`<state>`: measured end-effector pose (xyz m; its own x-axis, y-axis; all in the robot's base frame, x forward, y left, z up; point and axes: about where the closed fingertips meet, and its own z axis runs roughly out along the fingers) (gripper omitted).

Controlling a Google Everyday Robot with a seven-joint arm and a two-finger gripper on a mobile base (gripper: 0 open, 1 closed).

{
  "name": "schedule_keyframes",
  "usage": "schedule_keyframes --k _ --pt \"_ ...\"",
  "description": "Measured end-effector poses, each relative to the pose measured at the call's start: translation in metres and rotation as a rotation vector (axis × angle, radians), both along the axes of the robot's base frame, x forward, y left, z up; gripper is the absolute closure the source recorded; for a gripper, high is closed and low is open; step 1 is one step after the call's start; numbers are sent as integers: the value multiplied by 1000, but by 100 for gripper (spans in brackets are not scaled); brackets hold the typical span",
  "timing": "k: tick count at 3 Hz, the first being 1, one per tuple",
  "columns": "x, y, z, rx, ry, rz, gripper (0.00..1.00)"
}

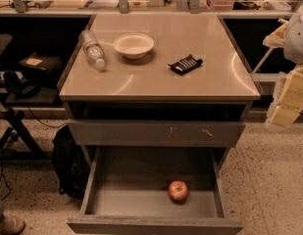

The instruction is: Pick apple from middle drawer and place on counter

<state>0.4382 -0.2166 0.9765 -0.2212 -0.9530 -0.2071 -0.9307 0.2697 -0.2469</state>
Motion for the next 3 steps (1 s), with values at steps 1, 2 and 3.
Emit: schedule_keyframes --k 1,2,3 --pt "0 0 0 0 0 0 0" --pt "-15 -1 -13 11 -19 16 0" --pt "-43 9 -54 81 -47 82 0"
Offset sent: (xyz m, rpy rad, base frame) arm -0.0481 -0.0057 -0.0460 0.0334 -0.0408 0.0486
